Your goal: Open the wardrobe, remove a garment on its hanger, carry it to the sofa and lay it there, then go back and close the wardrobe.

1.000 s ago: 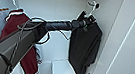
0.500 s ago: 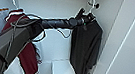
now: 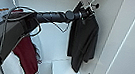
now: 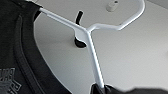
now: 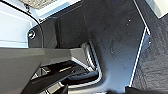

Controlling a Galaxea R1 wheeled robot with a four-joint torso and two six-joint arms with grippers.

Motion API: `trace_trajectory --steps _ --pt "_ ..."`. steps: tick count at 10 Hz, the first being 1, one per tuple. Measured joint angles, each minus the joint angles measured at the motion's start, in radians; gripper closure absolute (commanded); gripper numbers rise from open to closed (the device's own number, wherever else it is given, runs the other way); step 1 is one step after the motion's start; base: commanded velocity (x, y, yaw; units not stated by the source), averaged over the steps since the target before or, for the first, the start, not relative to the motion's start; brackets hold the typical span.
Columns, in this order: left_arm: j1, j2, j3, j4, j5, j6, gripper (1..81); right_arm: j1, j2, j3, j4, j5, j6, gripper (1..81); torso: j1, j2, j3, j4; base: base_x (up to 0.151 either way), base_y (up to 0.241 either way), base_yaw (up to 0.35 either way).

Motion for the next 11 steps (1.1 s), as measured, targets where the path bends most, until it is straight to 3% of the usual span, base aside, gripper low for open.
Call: trace_trajectory --steps 1,2,5,6,7,11 --pt "0.001 -0.01 0.012 0.003 0.013 -0.002 81.1 -0.001 0.0 0.0 0.0 0.0 0.0 1.0 0.0 0.0 0.0 0.012 0.0 0.0 0.0" --pt "0.001 -0.013 0.027 0.02 0.035 -0.003 81.1 -0.001 0.0 0.0 0.0 0.0 0.0 1.0 0.0 0.0 0.0 0.038 0.0 0.0 0.0" --pt "0.001 -0.013 0.033 0.036 0.063 -0.003 81.1 0.01 0.0 0.0 0.0 0.001 0.0 1.0 0.0 0.0 0.0 0.135 0.0 0.0 0.0" --pt "0.002 -0.013 0.029 0.044 0.063 -0.003 81.1 0.014 0.0 0.0 0.0 0.002 0.0 1.0 0.0 0.0 0.0 0.156 0.0 0.0 0.0" --pt "0.007 -0.012 0.021 0.062 0.069 -0.003 81.1 0.018 0.0 0.0 0.0 0.004 0.0 1.0 0.0 0.0 0.0 0.164 0.0 0.0 0.0" --pt "0.056 0.075 -0.016 0.077 0.109 -0.002 81.1 0.019 -0.001 0.0 0.0 0.004 0.0 1.0 0.0 0.0 0.0 0.164 0.0 0.0 0.0"
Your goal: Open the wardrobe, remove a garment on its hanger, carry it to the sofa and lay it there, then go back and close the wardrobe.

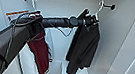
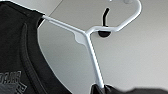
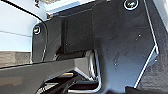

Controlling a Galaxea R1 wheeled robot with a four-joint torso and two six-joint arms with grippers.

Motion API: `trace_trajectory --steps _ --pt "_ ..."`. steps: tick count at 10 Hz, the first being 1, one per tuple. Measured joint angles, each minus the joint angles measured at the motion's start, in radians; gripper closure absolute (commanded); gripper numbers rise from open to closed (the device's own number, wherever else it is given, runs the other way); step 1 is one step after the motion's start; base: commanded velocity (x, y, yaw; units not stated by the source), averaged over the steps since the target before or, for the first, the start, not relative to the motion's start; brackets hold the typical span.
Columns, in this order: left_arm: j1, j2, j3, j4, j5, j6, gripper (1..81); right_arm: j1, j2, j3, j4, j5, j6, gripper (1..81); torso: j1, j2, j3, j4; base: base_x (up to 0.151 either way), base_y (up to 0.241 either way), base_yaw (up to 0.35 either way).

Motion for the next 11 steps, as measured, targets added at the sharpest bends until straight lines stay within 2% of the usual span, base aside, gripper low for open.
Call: trace_trajectory --steps 4,8,11 --pt "0.024 0.082 0.003 0.005 0.02 0.001 81.1 0.002 0.0 0.0 -0.001 0.0 -0.001 1.0 0.0 0.0 0.0 0.0 0.0 0.0 0.0" --pt "0.069 0.064 0.041 0.009 0.028 0.002 81.1 0.003 0.0 0.001 -0.002 0.0 -0.005 1.0 0.0 0.0 0.0 0.0 0.0 0.0 0.0" --pt "0.077 0.059 0.044 0.01 0.021 0.003 81.1 0.014 0.001 0.001 -0.002 0.008 -0.005 1.0 0.002 0.001 -0.001 0.0 -0.077 0.0 0.0"
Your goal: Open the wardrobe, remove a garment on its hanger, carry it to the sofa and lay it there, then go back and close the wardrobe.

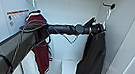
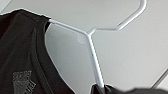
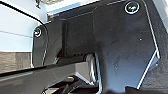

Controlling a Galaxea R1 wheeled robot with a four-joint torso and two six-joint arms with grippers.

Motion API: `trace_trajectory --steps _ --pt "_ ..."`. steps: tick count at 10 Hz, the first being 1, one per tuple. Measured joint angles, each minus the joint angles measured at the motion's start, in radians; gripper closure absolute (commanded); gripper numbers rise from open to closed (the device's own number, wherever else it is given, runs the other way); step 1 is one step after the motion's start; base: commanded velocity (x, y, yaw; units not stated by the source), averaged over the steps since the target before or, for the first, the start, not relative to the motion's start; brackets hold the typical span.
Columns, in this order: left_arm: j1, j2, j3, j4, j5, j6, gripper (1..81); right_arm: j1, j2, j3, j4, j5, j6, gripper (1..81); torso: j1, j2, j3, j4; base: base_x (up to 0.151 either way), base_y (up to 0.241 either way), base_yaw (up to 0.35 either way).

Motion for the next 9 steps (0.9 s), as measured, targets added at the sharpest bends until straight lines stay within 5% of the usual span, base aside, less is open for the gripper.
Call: trace_trajectory --steps 4,9 --pt "0.003 0.003 0.006 0.001 0.001 0.0 81.1 -0.013 -0.001 0.002 -0.001 0.003 0.0 1.0 -0.002 0.0 0.0 0.004 -0.087 0.0 0.0" --pt "0.003 -0.008 0.008 0.001 0.003 0.001 81.1 -0.005 -0.004 0.002 -0.001 0.006 0.0 1.0 -0.002 0.0 0.0 0.126 -0.087 0.0 0.0"
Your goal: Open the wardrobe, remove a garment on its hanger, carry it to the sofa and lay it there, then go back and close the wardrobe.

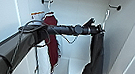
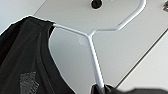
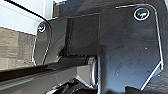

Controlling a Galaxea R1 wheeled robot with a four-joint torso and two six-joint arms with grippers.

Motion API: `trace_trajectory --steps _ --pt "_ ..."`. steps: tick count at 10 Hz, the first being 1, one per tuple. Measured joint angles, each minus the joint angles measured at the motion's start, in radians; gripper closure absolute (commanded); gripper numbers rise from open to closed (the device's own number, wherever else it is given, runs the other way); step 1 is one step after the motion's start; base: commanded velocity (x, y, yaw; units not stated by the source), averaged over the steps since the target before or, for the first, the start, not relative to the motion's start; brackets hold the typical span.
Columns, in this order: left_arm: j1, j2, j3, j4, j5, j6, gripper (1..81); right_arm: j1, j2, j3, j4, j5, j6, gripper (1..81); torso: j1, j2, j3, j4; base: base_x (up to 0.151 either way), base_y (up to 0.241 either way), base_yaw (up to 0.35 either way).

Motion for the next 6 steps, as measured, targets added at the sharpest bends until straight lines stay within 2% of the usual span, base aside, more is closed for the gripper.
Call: trace_trajectory --steps 6 --pt "0.017 0.003 0.022 0.004 -0.001 0.003 81.1 -0.002 0.0 0.0 0.003 0.003 0.001 1.0 -0.001 0.0 0.0 0.0 -0.087 0.0 0.0"
